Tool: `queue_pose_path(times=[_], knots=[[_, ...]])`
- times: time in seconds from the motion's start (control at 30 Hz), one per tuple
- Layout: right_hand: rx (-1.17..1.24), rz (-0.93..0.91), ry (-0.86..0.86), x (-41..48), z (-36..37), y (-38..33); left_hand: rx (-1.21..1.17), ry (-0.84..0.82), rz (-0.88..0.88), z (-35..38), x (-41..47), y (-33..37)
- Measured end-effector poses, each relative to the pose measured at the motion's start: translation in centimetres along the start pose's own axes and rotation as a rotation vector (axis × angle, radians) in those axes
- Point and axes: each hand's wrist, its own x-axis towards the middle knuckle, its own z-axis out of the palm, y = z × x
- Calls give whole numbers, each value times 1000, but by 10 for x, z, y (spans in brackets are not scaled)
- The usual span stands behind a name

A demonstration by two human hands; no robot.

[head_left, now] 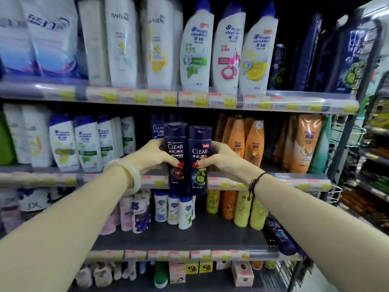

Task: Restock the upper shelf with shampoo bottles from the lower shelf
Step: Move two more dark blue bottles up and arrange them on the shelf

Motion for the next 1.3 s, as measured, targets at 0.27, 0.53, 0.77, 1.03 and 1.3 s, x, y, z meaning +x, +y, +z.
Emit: queue_pose_path(times=[0.27,0.53,0.77,1.03,1.3], knots=[[-18,-24,93,35,31,-20,21,-22,15,-43,9,11],[-22,-12,139,64,46,-25,35,24,5,-67,26,10],[-77,-13,210,87,53,-14,28,92,-1,-70,49,-4],[-70,9,255,117,49,7,19,83,-51,-68,76,-22],[-22,37,244,132,45,15,-24,95,-58,-69,88,-28]])
